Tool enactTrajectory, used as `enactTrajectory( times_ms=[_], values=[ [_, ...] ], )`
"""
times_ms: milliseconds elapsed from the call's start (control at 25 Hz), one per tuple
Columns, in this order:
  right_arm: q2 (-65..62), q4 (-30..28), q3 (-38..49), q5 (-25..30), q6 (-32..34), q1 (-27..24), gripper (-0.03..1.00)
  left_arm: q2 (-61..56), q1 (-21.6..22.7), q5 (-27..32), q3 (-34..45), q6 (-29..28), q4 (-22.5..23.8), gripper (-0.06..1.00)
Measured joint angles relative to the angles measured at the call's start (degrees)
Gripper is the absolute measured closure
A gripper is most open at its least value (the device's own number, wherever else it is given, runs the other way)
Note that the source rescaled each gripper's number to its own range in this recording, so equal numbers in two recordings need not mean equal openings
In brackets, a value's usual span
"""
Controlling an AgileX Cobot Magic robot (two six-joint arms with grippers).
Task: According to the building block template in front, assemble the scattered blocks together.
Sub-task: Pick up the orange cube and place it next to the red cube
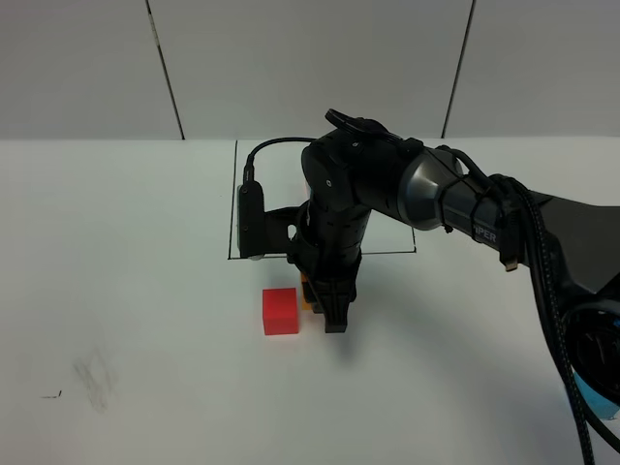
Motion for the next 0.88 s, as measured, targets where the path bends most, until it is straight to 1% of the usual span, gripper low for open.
enactTrajectory(
  times_ms=[280,680,880],
  values=[
    [0.3,0.0,0.0,-1.0,0.0,0.0,0.96,0.0,0.0,0.0,0.0,0.0,0.0,0.09],
    [5.1,0.8,0.0,-1.7,0.0,0.0,0.96,0.0,0.0,0.0,0.0,0.0,0.0,0.09],
    [5.2,1.1,0.0,-3.8,0.2,0.0,0.96,0.0,0.0,0.0,0.0,0.0,0.0,0.09]
  ],
)
